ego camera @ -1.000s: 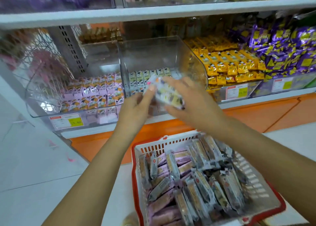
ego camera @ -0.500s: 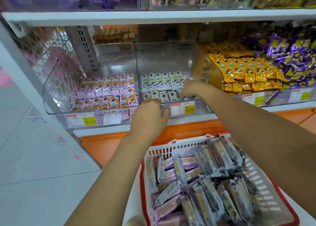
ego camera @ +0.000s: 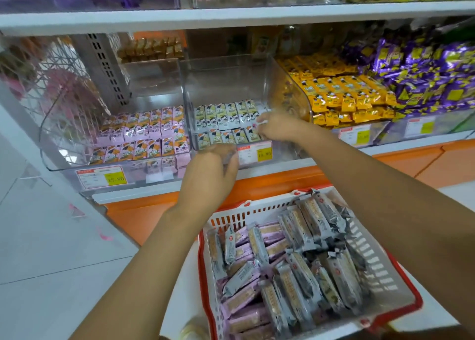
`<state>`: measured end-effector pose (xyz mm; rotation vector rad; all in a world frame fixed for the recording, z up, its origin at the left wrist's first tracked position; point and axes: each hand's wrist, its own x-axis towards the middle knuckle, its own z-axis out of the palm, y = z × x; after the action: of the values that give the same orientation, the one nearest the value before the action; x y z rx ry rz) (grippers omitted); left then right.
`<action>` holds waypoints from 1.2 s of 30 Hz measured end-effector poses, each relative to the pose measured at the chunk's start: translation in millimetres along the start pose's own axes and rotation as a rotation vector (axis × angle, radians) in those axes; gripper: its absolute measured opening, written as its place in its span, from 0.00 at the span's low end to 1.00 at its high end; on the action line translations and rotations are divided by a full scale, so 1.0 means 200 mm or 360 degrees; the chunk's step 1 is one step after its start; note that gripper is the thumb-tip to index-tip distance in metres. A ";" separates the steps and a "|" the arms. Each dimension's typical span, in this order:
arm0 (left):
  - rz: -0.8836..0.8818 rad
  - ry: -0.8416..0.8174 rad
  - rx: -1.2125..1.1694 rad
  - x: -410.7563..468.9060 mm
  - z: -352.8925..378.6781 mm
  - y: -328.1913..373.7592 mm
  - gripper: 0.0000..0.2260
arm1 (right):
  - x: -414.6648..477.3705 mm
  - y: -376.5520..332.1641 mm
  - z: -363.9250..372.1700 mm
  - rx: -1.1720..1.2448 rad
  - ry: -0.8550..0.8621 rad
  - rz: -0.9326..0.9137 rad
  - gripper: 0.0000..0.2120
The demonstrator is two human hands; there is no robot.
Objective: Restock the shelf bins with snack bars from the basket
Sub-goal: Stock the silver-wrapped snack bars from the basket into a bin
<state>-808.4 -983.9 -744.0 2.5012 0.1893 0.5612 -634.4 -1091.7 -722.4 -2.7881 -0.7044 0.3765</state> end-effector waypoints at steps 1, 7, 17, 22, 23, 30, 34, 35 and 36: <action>0.0059 0.0005 -0.0066 -0.03 0.01 0.01 0.13 | -0.04 0.01 0.01 0.0090 0.0173 -0.0055 0.14; 0.0083 -0.0698 0.0183 -0.22 0.20 -0.07 0.14 | -0.49 0.22 0.17 0.0575 0.0889 -0.0435 0.11; -0.0338 -0.1941 0.0643 -0.49 0.49 -0.35 0.19 | -1.07 0.51 1.09 -0.0048 -0.0572 0.0457 0.43; -0.0441 -0.1823 0.0532 -0.47 0.46 -0.39 0.21 | -1.11 0.44 1.30 -0.0200 -0.0404 0.0551 0.47; -0.0430 -0.1824 0.0548 -0.47 0.47 -0.39 0.21 | -1.09 0.45 1.31 -0.0177 -0.0375 0.0552 0.47; -0.0573 -0.1910 0.0614 -0.51 0.54 -0.39 0.18 | -1.04 0.46 1.31 -0.0086 -0.0322 0.0546 0.41; -0.0582 -0.1950 0.0644 -0.50 0.52 -0.34 0.20 | -1.00 0.46 1.28 0.0188 -0.0362 0.0623 0.39; -0.0575 -0.1952 0.0659 -0.50 0.52 -0.33 0.20 | -0.98 0.47 1.26 0.0452 -0.0354 0.0683 0.37; -0.0597 -0.1942 0.0663 -0.50 0.51 -0.33 0.20 | -0.97 0.48 1.24 0.0773 -0.0340 0.0747 0.36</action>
<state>-855.6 -1004.9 -891.3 2.6099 0.2886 -1.2481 -834.1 -1227.3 -945.3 -2.4297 0.0297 0.8171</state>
